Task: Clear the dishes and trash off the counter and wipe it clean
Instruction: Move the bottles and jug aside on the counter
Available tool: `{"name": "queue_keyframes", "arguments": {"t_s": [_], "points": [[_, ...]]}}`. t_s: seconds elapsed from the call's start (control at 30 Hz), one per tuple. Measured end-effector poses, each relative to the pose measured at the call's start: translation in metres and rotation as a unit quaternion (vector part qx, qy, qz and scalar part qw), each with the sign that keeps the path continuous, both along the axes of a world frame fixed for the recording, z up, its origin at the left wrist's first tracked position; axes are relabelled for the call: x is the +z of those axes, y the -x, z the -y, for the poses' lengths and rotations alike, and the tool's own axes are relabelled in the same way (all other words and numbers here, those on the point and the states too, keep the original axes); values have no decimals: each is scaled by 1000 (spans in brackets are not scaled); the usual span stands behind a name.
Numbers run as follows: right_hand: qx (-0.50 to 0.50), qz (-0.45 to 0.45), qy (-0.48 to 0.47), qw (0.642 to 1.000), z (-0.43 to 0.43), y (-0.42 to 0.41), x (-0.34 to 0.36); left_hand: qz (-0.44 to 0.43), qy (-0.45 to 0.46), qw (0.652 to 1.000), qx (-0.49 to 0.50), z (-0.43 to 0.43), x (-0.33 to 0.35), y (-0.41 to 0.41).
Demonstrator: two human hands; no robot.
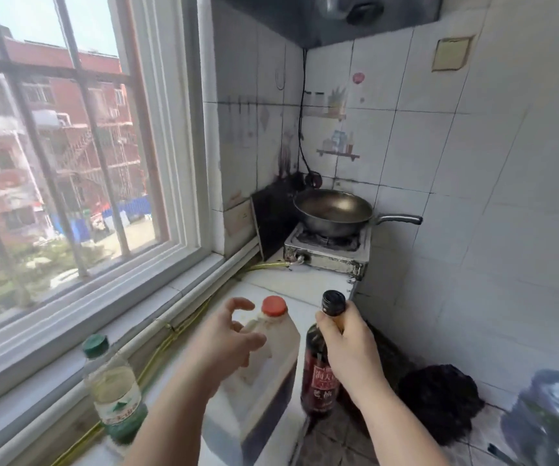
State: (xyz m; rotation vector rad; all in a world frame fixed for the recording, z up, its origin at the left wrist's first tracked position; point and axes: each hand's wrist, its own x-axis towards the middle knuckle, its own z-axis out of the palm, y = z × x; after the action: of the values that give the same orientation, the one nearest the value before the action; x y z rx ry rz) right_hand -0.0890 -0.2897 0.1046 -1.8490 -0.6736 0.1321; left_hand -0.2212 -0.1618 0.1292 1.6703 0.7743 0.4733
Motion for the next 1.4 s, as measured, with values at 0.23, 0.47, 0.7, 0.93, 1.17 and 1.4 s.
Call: {"name": "queue_keyframes", "arguments": {"t_s": [0.23, 0.47, 0.7, 0.93, 1.17, 1.4], "points": [[-11, -19, -3, 1000, -55, -78, -5, 2, 4, 999, 49, -60, -3, -87], [44, -44, 12, 998, -105, -169, -20, -17, 37, 991, 131, -103, -14, -172], [134, -44, 25, 990, -163, -274, -22, 16, 82, 959, 269, -146, -13, -275], [190, -46, 46, 980, -208, -339, -31, 103, 174, 908, 366, -191, -20, -360], [226, -76, 50, 970, -239, -360, -40, 141, 172, 881, 417, -229, -32, -397], [239, -68, 57, 967, -261, -350, -41, 169, 171, 861, 448, -230, -36, -403]]}}
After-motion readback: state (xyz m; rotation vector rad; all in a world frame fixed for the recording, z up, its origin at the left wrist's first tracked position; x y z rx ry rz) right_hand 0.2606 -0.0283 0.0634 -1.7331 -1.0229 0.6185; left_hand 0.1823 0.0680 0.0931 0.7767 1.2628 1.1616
